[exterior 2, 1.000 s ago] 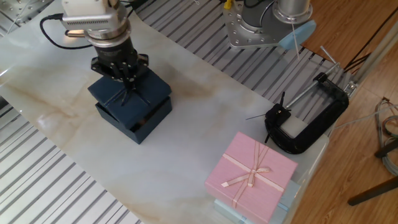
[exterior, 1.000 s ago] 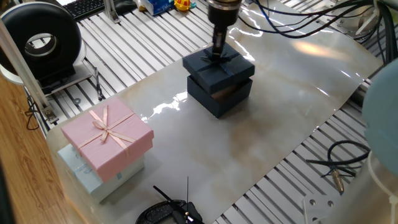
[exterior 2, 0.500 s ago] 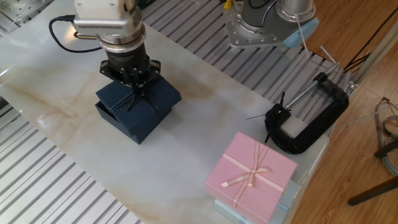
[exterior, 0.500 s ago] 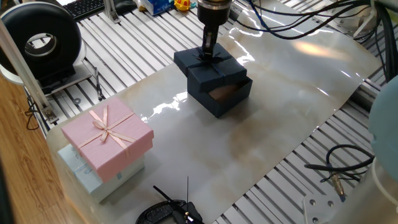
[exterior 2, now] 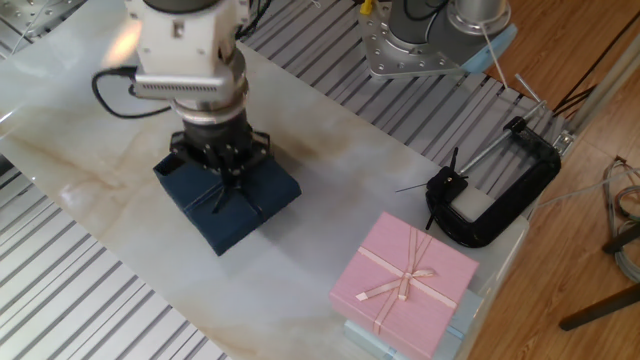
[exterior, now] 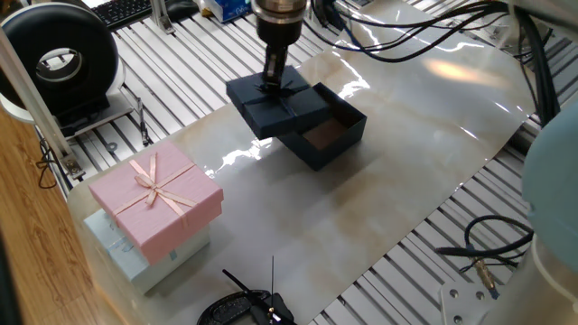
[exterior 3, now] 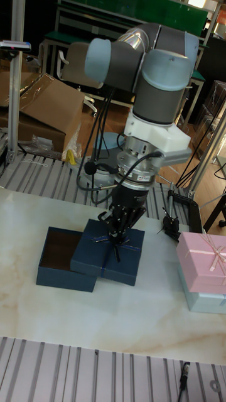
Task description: Open a box
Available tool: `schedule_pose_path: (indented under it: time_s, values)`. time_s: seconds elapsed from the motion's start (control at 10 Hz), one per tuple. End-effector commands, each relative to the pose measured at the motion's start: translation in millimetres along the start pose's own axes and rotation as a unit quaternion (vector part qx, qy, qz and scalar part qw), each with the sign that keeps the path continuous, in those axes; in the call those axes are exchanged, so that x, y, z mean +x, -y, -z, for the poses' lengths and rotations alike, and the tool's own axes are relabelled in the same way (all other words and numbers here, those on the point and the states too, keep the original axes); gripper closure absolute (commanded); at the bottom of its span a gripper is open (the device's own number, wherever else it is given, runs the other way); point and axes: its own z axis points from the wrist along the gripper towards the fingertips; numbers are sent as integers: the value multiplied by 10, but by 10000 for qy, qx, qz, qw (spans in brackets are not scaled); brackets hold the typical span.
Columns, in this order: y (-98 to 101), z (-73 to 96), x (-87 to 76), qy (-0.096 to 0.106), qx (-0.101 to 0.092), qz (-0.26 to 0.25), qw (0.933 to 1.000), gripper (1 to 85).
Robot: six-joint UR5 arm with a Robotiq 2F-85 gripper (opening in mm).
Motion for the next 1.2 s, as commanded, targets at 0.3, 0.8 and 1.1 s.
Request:
schedule_pose_path:
  time_s: [0.3, 0.8, 1.1]
  values:
    - [-186, -217, -233, 32, 61, -226, 9997, 843]
    - [-237, -392, -284, -16, 181, -103, 9998, 843]
    - [-279, -463, -302, 3, 157, -105, 9998, 843]
